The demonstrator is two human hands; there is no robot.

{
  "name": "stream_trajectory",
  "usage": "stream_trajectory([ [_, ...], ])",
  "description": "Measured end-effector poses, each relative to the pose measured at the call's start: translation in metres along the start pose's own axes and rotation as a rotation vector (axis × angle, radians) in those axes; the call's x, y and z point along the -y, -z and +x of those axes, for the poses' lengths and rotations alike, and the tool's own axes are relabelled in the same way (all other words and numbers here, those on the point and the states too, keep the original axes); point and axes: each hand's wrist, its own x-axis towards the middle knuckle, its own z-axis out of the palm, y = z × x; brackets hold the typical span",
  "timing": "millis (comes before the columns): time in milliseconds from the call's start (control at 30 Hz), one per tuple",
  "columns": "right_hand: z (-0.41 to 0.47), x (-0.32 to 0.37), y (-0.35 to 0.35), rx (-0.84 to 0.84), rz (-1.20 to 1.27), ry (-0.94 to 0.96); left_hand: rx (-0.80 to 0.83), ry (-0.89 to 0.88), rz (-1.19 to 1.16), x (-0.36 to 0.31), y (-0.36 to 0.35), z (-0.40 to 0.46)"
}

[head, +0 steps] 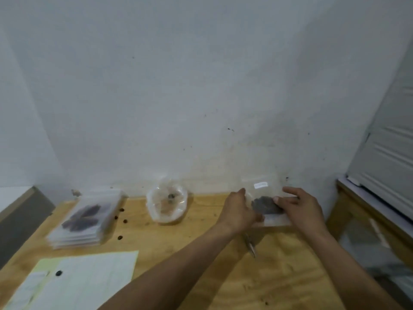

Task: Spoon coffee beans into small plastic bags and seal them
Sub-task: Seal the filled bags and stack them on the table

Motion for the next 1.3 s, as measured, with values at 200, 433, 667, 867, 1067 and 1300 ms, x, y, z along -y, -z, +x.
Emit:
stream_trajectory([
  [200,0.009,-0.042,-0.007,0.053,-0.222,-0.027,0.147,0.041,0.352,0.004,-0.042,0.013],
  [433,0.006,-0.059,-0.026,-0.032,-0.499,0.181,0.23,0.052,0.568,0.006,-0.045,0.023],
  [667,0.002,-0.057,-0.023,-0.041,-0.428,0.168,0.126,0.012,0.432,0.009,-0.041,0.018],
  [867,-0.009,-0.029,-0.023,-0.056,-0.387,0.235,-0.094,-0.092,0.279,0.006,0.008,0.002],
  [1067,-0.025,0.055,-0.064,-0.012,-0.335,0.428,-0.289,-0.104,0.248,0.019,0.091,-0.034],
  [1300,-0.065,0.139,-0.153,0.196,-0.225,0.611,-0.492,0.045,0.252,0.073,0.201,-0.09],
])
